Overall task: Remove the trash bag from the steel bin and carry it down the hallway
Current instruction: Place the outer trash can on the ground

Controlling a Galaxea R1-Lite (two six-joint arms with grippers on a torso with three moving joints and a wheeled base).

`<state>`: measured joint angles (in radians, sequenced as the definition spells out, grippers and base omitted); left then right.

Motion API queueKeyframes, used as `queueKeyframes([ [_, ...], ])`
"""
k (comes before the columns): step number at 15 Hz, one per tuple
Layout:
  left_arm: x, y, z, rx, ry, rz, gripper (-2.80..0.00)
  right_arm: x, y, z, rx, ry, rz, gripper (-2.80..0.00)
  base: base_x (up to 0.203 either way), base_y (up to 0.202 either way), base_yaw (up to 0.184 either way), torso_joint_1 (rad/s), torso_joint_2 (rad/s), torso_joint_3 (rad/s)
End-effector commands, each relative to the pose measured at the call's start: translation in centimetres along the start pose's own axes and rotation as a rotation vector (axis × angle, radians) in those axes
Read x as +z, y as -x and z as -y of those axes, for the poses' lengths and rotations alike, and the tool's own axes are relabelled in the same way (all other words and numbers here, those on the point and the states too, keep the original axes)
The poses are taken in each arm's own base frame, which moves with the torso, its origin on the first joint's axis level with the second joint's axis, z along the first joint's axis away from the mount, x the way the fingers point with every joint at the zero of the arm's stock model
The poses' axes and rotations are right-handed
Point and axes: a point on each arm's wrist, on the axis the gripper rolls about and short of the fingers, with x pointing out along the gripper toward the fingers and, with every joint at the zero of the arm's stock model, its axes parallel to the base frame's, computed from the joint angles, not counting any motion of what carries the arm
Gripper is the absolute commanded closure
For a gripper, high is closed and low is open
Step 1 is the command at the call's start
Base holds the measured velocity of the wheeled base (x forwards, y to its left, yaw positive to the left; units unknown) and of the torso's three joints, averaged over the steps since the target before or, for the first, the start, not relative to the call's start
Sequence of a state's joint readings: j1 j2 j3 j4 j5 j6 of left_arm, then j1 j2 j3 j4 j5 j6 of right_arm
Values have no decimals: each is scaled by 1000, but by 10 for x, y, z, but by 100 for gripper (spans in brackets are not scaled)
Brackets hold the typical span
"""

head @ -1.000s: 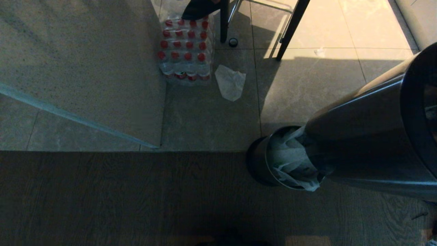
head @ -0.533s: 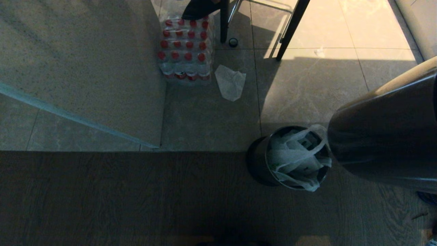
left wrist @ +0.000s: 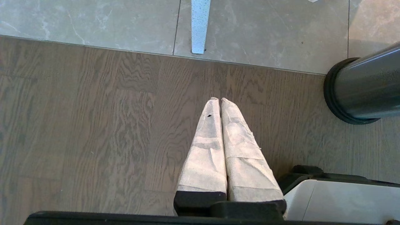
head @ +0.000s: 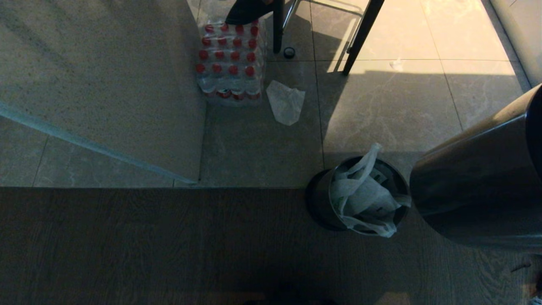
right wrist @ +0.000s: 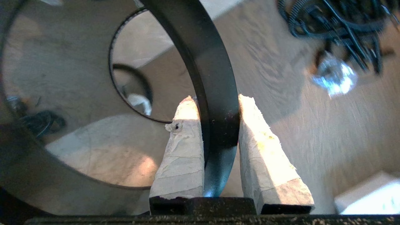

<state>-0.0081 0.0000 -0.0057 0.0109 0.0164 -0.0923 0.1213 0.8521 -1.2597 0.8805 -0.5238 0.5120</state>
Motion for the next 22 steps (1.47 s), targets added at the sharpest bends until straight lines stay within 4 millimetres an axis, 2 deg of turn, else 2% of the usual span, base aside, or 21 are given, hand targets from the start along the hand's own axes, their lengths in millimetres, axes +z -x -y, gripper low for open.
queueKeyframes([
  [1, 0, 0, 0, 1, 1, 1, 0, 1, -21, -9, -111, -22, -36, 0, 0, 0, 0, 0, 0, 0],
  [4, 0, 0, 0, 1, 1, 1, 0, 8, -47, -6, -250, -103, -36, 0, 0, 0, 0, 0, 0, 0],
  [7, 0, 0, 0, 1, 1, 1, 0, 21, -82, 20, -318, -155, -59, 0, 0, 0, 0, 0, 0, 0],
  [8, 0, 0, 0, 1, 0, 1, 0, 22, -95, 31, -268, -143, -90, 0, 0, 0, 0, 0, 0, 0],
  [10, 0, 0, 0, 1, 1, 1, 0, 10, -125, 52, -148, -48, -172, 0, 0, 0, 0, 0, 0, 0],
  [13, 0, 0, 0, 1, 1, 1, 0, -7, -164, 69, -26, 72, -79, 0, 0, 0, 0, 0, 0, 0],
  [15, 0, 0, 0, 1, 1, 1, 0, -13, -186, 86, 167, 90, -8, 0, 0, 0, 0, 0, 0, 0],
  [17, 0, 0, 0, 1, 1, 1, 0, -25, -195, 99, 242, 111, 44, 0, 0, 0, 0, 0, 0, 0],
  [22, 0, 0, 0, 1, 1, 1, 0, -66, -200, 104, 259, 183, 18, 0, 0, 0, 0, 0, 0, 0],
])
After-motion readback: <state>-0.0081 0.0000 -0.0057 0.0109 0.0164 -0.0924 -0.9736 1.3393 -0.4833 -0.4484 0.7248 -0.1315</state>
